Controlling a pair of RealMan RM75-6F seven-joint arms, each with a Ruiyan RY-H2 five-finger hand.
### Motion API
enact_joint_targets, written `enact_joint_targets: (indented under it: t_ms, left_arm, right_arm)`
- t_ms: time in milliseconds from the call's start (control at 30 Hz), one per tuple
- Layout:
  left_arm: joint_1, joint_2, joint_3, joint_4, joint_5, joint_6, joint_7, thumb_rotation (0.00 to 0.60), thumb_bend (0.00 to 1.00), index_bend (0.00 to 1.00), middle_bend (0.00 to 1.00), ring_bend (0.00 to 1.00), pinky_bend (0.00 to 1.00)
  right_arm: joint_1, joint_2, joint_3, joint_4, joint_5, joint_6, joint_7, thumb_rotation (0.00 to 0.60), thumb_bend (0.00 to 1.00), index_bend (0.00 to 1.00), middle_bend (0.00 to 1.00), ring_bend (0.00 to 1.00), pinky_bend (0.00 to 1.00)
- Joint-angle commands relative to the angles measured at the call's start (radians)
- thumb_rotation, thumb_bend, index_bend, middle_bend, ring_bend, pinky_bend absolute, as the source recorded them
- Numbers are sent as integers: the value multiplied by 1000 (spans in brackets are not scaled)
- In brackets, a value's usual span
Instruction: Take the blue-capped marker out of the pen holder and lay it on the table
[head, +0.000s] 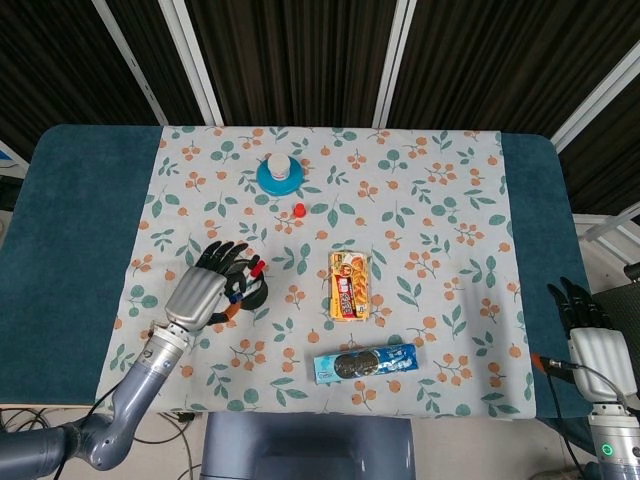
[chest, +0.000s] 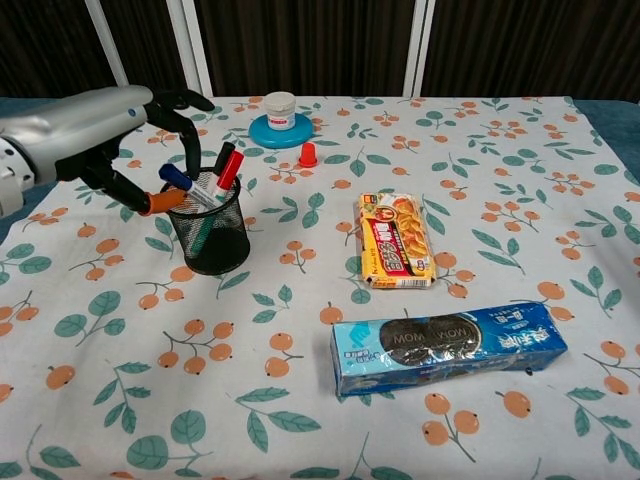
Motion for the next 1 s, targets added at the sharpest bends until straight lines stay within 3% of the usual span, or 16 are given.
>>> enact_joint_targets:
  t_ms: [33, 300, 567, 767, 1000]
  left_arm:
    - [17, 51, -7, -58, 15, 31, -8, 600, 368, 549, 62, 0, 0]
    - [58, 189, -35, -160, 61, 103, -64, 600, 368, 551, 62, 0, 0]
    - [110, 351, -45, -212, 116, 140, -234, 600, 368, 551, 63, 0, 0]
    - [134, 397, -27, -144, 108, 122, -307, 600, 367, 553, 63, 0, 0]
    - [118, 325, -25, 30, 42, 45, -408, 600, 368, 553, 63, 0, 0]
  right_arm:
    - [1, 1, -1, 1, 1, -2, -1, 600, 99, 97, 9, 62, 175]
    - [0, 0, 1, -1, 3, 0, -7, 600, 99, 97, 9, 62, 175]
    - [0, -3, 2, -1, 7, 1, -11, 600, 99, 97, 9, 62, 175]
    - [0, -5, 1, -2, 6, 1, -18, 600, 99, 97, 9, 62, 175]
    - [-1, -6, 2, -4, 10, 2, -23, 600, 99, 97, 9, 62, 175]
